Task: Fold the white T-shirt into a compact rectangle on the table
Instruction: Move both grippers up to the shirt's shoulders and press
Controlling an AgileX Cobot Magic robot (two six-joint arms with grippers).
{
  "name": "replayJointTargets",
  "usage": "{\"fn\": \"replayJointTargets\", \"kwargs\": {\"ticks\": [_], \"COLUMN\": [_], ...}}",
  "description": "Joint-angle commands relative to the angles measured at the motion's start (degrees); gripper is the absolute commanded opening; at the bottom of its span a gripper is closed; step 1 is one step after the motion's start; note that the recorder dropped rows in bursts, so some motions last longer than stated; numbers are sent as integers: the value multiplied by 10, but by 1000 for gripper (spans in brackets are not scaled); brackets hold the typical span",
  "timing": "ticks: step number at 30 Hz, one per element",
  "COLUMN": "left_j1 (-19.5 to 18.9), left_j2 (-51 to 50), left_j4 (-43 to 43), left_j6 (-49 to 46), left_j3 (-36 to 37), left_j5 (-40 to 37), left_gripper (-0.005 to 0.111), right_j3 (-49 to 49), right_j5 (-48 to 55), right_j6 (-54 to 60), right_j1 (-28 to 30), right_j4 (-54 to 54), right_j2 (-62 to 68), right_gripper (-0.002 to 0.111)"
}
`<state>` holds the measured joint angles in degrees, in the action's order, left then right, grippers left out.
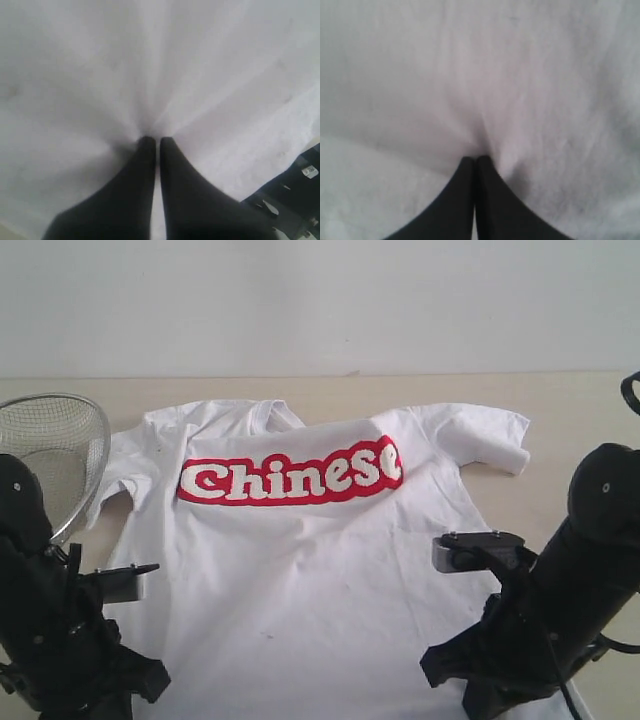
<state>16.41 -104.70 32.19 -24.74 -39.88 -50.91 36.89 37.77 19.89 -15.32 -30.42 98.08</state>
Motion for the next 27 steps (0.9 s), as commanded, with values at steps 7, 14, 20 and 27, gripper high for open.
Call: {"fn": "replayJointTargets", "kwargs": {"ticks": [7, 14, 20, 27], "left_j1": [3, 3, 1, 0], "left_j2": [10, 54, 115, 74], "left_j4": [-25, 50, 52, -77], "left_j6": [8, -50, -45, 51], "left_j3": [6, -8, -88, -268], "left_j5": [10, -25, -42, 4], "left_gripper": [5, 5, 5, 5], "right_j3": [-15, 2, 134, 380], "right_j5": [75, 58, 45, 72], "right_j6": [-2, 2, -20, -11], "right_j1": [-2, -2, 39, 127], "right_j4": [28, 10, 26, 38], "right_j2": [-22, -81, -111, 45], "right_gripper": [0, 0, 0, 0]}}
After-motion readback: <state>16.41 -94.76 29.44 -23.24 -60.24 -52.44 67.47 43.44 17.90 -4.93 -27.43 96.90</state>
